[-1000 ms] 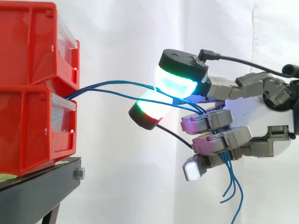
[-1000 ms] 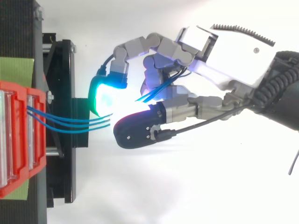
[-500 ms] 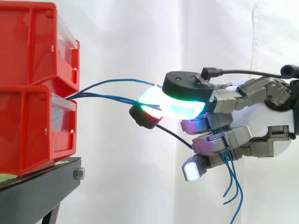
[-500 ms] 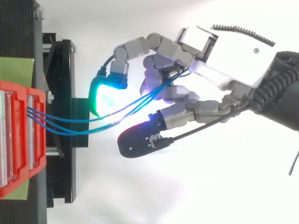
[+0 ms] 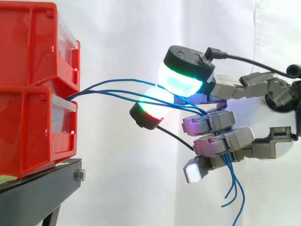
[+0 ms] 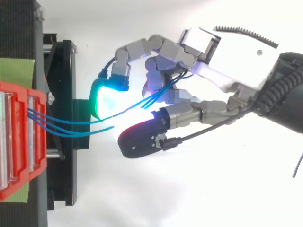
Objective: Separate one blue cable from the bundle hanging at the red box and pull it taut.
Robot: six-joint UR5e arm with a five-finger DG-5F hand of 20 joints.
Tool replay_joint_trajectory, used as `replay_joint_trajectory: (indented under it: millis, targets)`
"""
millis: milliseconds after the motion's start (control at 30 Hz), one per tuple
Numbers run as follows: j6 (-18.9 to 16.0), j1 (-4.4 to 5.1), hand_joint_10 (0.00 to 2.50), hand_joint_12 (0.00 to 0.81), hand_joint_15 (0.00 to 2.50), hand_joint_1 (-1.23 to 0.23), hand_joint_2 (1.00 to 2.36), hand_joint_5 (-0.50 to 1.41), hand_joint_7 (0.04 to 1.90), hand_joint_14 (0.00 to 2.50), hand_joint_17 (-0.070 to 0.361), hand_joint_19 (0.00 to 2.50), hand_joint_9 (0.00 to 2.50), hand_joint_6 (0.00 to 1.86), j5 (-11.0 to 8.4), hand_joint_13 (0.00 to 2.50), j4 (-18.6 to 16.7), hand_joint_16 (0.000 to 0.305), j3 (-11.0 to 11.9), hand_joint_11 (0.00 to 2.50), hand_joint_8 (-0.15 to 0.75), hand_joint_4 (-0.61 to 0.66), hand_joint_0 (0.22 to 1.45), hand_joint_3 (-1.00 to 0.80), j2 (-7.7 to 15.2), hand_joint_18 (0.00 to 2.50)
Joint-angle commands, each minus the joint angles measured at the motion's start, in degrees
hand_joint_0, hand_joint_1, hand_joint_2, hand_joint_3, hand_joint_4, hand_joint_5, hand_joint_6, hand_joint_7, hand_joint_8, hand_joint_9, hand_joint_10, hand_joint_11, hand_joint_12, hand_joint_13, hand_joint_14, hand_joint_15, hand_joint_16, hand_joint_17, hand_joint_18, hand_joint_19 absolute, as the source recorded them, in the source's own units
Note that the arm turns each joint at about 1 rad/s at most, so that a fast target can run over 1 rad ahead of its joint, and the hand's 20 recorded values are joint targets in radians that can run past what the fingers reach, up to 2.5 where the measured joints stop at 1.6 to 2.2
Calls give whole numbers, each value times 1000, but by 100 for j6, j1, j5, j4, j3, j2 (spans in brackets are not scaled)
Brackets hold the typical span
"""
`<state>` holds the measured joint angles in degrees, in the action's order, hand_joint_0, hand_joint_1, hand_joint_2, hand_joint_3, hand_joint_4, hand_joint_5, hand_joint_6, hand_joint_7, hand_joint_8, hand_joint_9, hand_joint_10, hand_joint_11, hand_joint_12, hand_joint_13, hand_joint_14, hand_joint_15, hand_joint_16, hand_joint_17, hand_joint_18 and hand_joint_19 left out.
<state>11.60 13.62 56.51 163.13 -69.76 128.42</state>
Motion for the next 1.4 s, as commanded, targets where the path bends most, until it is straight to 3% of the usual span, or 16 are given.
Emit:
replay_joint_trajectory:
  millis: [0,300,500,667,867,1000,1067,1100,1133,1200,1233,1300,1367]
  targets:
    - [0,0,1776,320,995,-592,1000,-231,990,2066,107,913,636,816,0,736,0,48,-2,1408,176,-109,518,-500,-2,670]
    - [0,0,1691,294,1057,-579,1000,-217,1044,1991,96,930,664,837,0,742,0,43,6,1439,148,-151,634,-493,-2,664]
    - [-26,0,1720,302,1050,-638,1016,-205,1051,1974,95,940,690,857,-9,778,0,42,6,1422,153,-143,631,-337,-2,685]
    - [-26,9,1656,302,1125,-689,1028,-173,1154,1883,96,960,894,882,-9,894,0,43,-2,1528,166,-163,603,-119,7,768]
    - [-44,18,1622,327,1145,-692,1024,-155,1197,1848,103,958,980,889,-9,942,0,46,-2,1552,181,-187,594,-39,-2,818]
    - [-44,18,1267,345,1174,-696,1021,-151,1185,1684,108,946,1024,890,-9,993,9,48,-2,1613,184,-179,596,-30,7,837]
    - [-44,26,905,346,1199,-696,1021,-150,1193,1585,110,942,1067,890,-17,1017,9,49,-2,1663,188,-175,595,-22,7,841]
    - [-44,18,873,347,1192,-698,1020,-149,1189,1573,111,941,1074,890,-26,1023,9,49,-2,1657,185,-174,595,-23,-2,843]
    - [-44,18,466,354,1267,-699,1020,-147,1187,1407,112,940,1129,890,-26,1050,9,50,-2,1751,191,-174,595,-22,-2,847]
    - [-44,26,279,357,1325,-701,1019,-146,1190,1249,113,936,1150,889,-53,1073,9,50,-2,1773,196,-171,595,-19,7,852]
    - [-44,26,5,360,1446,-701,1019,-146,1190,976,114,926,1173,889,-53,1106,9,51,-2,1753,205,-167,595,-14,7,853]
    - [-44,26,14,360,1492,-702,1019,-144,1193,851,114,932,1137,888,-53,1121,0,51,-20,1558,221,-172,595,-12,-2,851]
    - [-44,35,24,359,1633,-704,1020,-144,1191,510,114,924,1023,888,-53,1143,-9,50,-46,1225,239,-173,596,-16,-2,847]
